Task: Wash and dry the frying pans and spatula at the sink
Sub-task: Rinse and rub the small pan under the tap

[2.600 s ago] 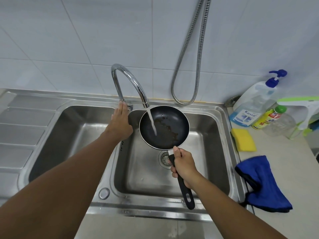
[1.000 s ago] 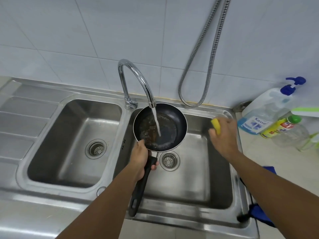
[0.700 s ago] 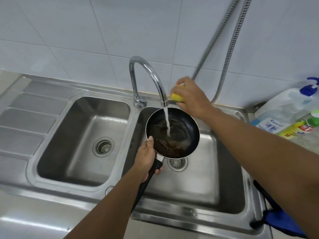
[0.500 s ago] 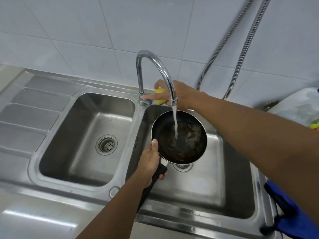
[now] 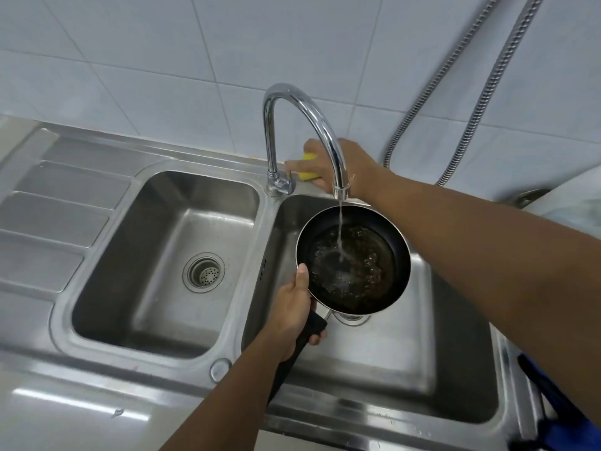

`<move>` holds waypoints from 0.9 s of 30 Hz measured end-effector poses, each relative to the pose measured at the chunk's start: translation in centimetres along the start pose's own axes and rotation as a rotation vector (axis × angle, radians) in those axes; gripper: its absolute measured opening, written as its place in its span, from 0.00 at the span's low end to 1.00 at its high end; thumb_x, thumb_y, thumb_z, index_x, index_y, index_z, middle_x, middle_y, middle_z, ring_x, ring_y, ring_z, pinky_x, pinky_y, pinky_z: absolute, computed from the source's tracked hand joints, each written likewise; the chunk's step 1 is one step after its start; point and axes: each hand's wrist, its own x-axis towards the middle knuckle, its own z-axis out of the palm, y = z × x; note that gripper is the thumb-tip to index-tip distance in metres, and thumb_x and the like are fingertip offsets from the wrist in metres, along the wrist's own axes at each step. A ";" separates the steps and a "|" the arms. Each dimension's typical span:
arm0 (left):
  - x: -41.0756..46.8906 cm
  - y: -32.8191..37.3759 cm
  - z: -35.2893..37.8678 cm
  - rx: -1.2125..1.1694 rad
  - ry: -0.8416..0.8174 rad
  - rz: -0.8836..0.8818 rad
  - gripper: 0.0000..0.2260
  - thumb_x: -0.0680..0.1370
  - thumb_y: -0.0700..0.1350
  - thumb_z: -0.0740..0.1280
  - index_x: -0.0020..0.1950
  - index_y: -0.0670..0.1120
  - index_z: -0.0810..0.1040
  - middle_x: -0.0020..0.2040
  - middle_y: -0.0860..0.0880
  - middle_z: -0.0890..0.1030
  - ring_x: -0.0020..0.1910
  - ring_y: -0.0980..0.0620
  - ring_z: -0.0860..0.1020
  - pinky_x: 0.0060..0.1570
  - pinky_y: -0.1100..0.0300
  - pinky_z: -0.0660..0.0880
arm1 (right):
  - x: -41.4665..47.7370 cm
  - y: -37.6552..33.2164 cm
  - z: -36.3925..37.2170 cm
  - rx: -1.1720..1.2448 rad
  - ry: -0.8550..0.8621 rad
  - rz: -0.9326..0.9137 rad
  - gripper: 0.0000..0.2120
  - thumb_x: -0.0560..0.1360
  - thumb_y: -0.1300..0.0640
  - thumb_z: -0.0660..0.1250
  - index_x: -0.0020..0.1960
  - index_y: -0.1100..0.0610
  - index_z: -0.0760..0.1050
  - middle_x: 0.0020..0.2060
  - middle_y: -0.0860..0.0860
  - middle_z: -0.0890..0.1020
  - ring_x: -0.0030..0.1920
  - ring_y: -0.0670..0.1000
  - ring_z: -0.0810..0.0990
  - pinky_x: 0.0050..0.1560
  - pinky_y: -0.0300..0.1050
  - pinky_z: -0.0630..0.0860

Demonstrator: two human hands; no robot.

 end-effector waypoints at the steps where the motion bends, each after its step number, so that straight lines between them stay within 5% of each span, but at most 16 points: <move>1: -0.1 0.2 0.0 -0.007 -0.008 0.006 0.22 0.85 0.63 0.50 0.59 0.49 0.74 0.45 0.35 0.74 0.25 0.43 0.76 0.22 0.60 0.68 | -0.2 0.2 -0.5 0.022 0.003 0.025 0.23 0.81 0.47 0.56 0.73 0.30 0.57 0.55 0.55 0.77 0.48 0.58 0.78 0.46 0.54 0.79; 3: -0.1 0.3 -0.2 -0.020 -0.023 0.009 0.20 0.85 0.63 0.50 0.58 0.52 0.74 0.46 0.31 0.78 0.26 0.43 0.75 0.23 0.60 0.68 | -2.1 -0.7 -2.7 0.145 -0.095 0.163 0.24 0.79 0.43 0.51 0.74 0.34 0.58 0.61 0.56 0.75 0.55 0.59 0.77 0.47 0.55 0.78; 5: -0.1 0.3 -0.5 -0.036 -0.036 -0.014 0.18 0.86 0.60 0.50 0.59 0.51 0.73 0.45 0.34 0.78 0.27 0.44 0.74 0.23 0.60 0.67 | -3.8 -2.8 -4.2 0.338 -0.009 0.418 0.29 0.76 0.39 0.56 0.76 0.43 0.63 0.65 0.54 0.71 0.58 0.57 0.76 0.49 0.54 0.78; 10: -1.3 1.3 -0.8 -0.009 -0.109 0.027 0.08 0.81 0.39 0.56 0.59 0.45 0.70 0.40 0.36 0.78 0.27 0.45 0.73 0.25 0.59 0.65 | -11.3 -7.3 -2.7 0.673 0.146 0.822 0.23 0.70 0.47 0.68 0.60 0.54 0.66 0.57 0.52 0.65 0.48 0.55 0.73 0.45 0.48 0.72; 15: -2.7 1.4 -0.6 -0.008 -0.130 -0.028 0.12 0.81 0.40 0.58 0.62 0.53 0.68 0.41 0.39 0.78 0.27 0.46 0.72 0.25 0.63 0.62 | -12.1 -10.1 -0.8 0.738 0.021 0.805 0.15 0.76 0.55 0.71 0.62 0.54 0.75 0.61 0.52 0.68 0.60 0.52 0.72 0.58 0.42 0.69; 17: -2.8 1.0 -0.4 -0.042 -0.121 -0.046 0.08 0.86 0.49 0.57 0.64 0.54 0.68 0.41 0.40 0.78 0.27 0.47 0.72 0.25 0.64 0.61 | -11.1 -10.8 -0.4 0.808 0.026 0.740 0.14 0.76 0.56 0.73 0.61 0.55 0.78 0.61 0.52 0.70 0.60 0.53 0.73 0.65 0.49 0.71; 20: -2.4 0.8 0.1 -0.024 -0.103 -0.025 0.33 0.81 0.71 0.47 0.62 0.46 0.75 0.40 0.42 0.79 0.26 0.49 0.72 0.23 0.65 0.61 | -10.1 -12.4 -0.7 0.894 0.028 0.647 0.12 0.75 0.56 0.76 0.58 0.54 0.84 0.58 0.53 0.77 0.59 0.55 0.75 0.65 0.49 0.70; 22: -2.0 1.0 0.1 -0.033 -0.073 -0.009 0.39 0.79 0.73 0.44 0.60 0.41 0.78 0.38 0.42 0.79 0.25 0.49 0.72 0.21 0.65 0.61 | -10.6 -13.7 -1.3 0.897 0.002 0.560 0.10 0.73 0.56 0.77 0.54 0.52 0.86 0.57 0.52 0.80 0.58 0.55 0.75 0.63 0.49 0.70; 27: -1.5 1.6 -0.5 -0.024 -0.011 0.049 0.28 0.82 0.68 0.48 0.64 0.47 0.72 0.42 0.36 0.80 0.25 0.46 0.73 0.23 0.64 0.66 | -14.9 -12.5 -2.4 0.851 -0.143 0.601 0.06 0.68 0.59 0.79 0.44 0.52 0.87 0.49 0.49 0.81 0.51 0.49 0.72 0.55 0.42 0.69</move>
